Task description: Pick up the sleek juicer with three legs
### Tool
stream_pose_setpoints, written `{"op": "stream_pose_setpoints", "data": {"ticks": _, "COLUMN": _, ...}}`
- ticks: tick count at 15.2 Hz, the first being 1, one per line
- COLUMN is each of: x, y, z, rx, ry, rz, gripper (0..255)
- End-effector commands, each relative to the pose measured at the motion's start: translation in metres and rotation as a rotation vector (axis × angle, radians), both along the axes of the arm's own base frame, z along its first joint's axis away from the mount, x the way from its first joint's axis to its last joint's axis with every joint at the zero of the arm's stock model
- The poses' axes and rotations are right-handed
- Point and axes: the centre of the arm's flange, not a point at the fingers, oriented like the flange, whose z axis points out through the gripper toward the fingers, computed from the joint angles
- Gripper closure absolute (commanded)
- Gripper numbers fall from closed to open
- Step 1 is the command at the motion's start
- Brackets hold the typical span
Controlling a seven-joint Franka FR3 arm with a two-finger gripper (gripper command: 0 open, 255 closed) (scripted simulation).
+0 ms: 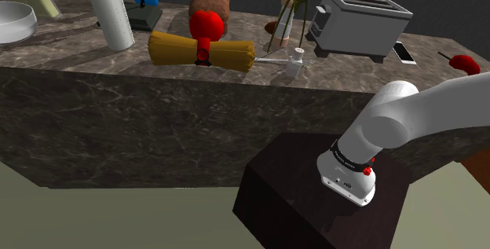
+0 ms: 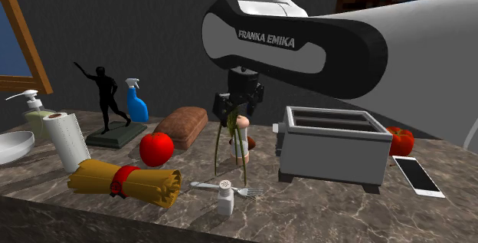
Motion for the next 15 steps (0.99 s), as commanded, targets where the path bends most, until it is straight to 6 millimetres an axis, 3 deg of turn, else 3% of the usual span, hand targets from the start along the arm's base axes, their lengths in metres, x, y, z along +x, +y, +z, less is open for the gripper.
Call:
{"op": "stream_pose_setpoints", "data": {"ticks": 1, "x": 0.001, "y": -0.001, "z": -0.007, "rx": -0.002, "ry": -0.006, "rz": 0.006, "gripper": 0}}
{"op": "stream_pose_setpoints", "data": {"ticks": 5, "x": 0.001, "y": -0.001, "z": -0.028, "rx": -0.002, "ry": -0.006, "rz": 0.006, "gripper": 0}}
{"op": "stream_pose_setpoints", "data": {"ticks": 8, "x": 0.001, "y": -0.001, "z": -0.031, "rx": -0.002, "ry": -0.006, "rz": 0.006, "gripper": 0}}
{"op": "stream_pose_setpoints", "data": {"ticks": 9, "x": 0.001, "y": -0.001, "z": -0.031, "rx": -0.002, "ry": -0.006, "rz": 0.006, "gripper": 255}}
{"op": "stream_pose_setpoints", "data": {"ticks": 15, "x": 0.001, "y": -0.001, "z": -0.032, "rx": -0.002, "ry": -0.006, "rz": 0.006, "gripper": 255}}
